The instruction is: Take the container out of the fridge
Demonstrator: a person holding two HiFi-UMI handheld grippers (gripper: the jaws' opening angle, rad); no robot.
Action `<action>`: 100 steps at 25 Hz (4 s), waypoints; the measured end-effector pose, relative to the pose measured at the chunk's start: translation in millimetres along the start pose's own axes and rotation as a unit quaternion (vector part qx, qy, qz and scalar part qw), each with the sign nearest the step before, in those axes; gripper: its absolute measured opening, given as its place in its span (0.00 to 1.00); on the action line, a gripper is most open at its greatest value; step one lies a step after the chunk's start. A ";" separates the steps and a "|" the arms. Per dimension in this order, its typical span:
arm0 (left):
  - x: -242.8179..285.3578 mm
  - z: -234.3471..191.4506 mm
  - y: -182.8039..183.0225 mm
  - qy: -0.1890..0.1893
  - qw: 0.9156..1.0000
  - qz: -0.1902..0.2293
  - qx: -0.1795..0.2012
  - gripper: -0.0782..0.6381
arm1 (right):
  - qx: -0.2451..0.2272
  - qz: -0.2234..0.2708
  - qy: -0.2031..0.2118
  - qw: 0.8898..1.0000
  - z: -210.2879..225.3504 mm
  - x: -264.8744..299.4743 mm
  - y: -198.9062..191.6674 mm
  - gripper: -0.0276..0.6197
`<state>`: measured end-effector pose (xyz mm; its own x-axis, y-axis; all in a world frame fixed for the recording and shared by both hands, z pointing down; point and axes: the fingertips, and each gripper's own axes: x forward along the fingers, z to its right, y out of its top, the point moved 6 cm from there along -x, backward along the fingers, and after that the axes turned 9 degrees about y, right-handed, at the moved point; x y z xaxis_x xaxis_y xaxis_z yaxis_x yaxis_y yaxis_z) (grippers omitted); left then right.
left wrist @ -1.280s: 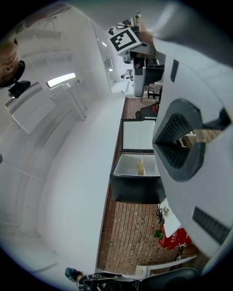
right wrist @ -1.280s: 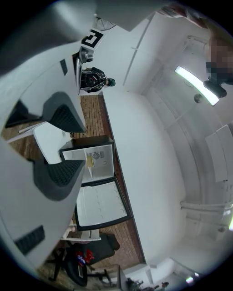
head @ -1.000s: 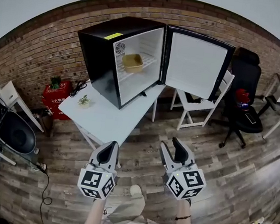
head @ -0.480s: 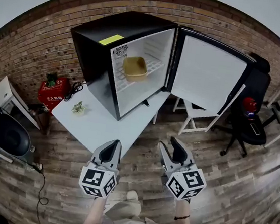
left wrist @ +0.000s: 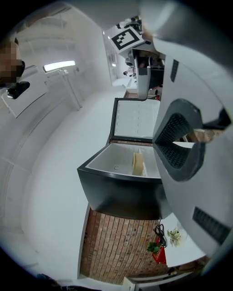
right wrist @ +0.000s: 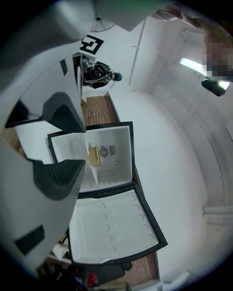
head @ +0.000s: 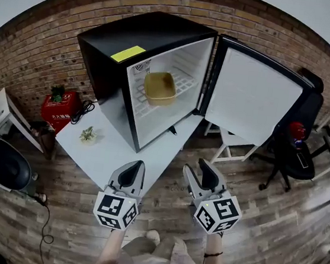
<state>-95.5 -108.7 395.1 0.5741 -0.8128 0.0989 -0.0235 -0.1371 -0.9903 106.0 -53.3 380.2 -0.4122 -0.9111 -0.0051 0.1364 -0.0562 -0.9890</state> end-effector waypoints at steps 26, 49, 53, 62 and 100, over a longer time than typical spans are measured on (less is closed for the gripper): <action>121.5 -2.3 1.9 0.041 0.999 -0.020 -0.008 0.10 | -0.074 -0.017 0.113 0.991 90.8 131.9 31.0 0.31; 177.9 -10.9 13.3 0.123 0.992 -0.008 -0.019 0.10 | -0.301 -0.143 0.334 0.882 106.4 237.4 56.9 0.31; 180.9 -8.3 11.8 0.121 0.992 -0.008 -0.020 0.10 | -0.358 -0.191 0.367 0.837 101.5 246.2 55.0 0.31; 184.1 -4.8 10.2 0.100 0.995 -0.022 -0.022 0.10 | -0.465 -0.275 0.369 0.756 93.1 256.3 44.3 0.30; 154.3 -6.2 5.0 0.033 0.999 -0.032 -0.024 0.10 | -0.481 -0.307 0.309 0.761 75.9 227.7 36.0 0.08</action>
<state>-12.1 -238.3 406.0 0.5210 -0.8367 0.1689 -0.0290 -0.2151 -0.9762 85.4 -293.8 354.6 -0.5171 -0.4507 0.7276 -0.8530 0.2017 -0.4813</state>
